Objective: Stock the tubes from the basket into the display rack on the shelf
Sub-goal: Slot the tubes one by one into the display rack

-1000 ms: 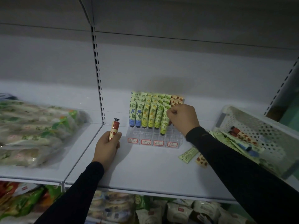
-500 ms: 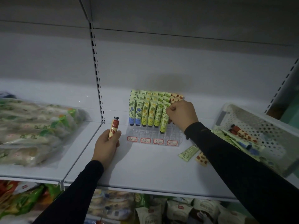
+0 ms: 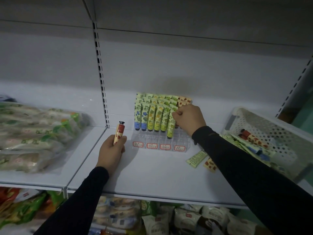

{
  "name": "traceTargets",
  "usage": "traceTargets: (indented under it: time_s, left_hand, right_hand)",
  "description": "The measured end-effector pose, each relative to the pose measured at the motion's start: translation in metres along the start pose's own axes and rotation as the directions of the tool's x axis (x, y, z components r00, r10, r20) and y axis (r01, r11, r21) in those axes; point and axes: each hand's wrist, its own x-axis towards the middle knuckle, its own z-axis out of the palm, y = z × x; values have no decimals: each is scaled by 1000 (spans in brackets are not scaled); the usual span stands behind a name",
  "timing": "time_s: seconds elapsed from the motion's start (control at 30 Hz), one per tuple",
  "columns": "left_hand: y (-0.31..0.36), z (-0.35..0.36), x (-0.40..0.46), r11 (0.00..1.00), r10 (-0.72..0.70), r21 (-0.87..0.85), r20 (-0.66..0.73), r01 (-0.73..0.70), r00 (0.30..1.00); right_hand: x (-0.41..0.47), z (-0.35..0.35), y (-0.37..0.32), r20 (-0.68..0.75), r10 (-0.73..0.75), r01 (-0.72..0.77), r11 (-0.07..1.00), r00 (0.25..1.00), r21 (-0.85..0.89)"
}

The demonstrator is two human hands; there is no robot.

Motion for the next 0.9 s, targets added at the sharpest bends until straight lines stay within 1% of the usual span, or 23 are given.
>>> traceTargets:
  time_s: [0.13, 0.27, 0.33, 0.47, 0.63, 0.7, 0.77, 0.83, 0.9]
  left_hand:
    - [1, 1, -1, 1000, 7, 17, 2, -8, 1000]
    - [1, 0, -1, 1000, -1, 18, 3, 0, 1000]
    - [2, -1, -2, 1000, -6, 23, 4, 6, 1000]
    - [6, -1, -4, 999, -31, 24, 4, 31, 999]
    - [20, 1, -12, 999, -36, 14, 27, 36, 999]
    - [28, 4, -17, 1000, -20, -13, 63, 20, 998]
    - [40, 9, -22, 999, -11, -45, 135, 17, 991]
    - [54, 15, -28, 998, -33, -48, 255, 46, 966]
    - [67, 21, -34, 995, -77, -29, 381, 96, 921]
  right_hand:
    - [-1, -1, 2, 9, 20, -20, 999, 1000, 45]
    - [-3, -9, -1, 17, 5, -6, 1000, 1000, 21]
    - [-5, -14, -2, -6, 3, -3, 1000, 1000, 5]
    - [-14, -17, -1, -91, 4, 2, 998, 996, 62]
    - [-29, -25, -2, -124, -8, 20, 995, 992, 100]
    - [-35, -29, -5, -102, -26, 39, 991, 994, 125]
    - [-41, -30, -8, -48, -53, 61, 985, 997, 163]
    - [-47, -30, -13, 39, -82, 71, 971, 996, 230]
    - [-51, -30, -18, 137, -119, 71, 948, 983, 310]
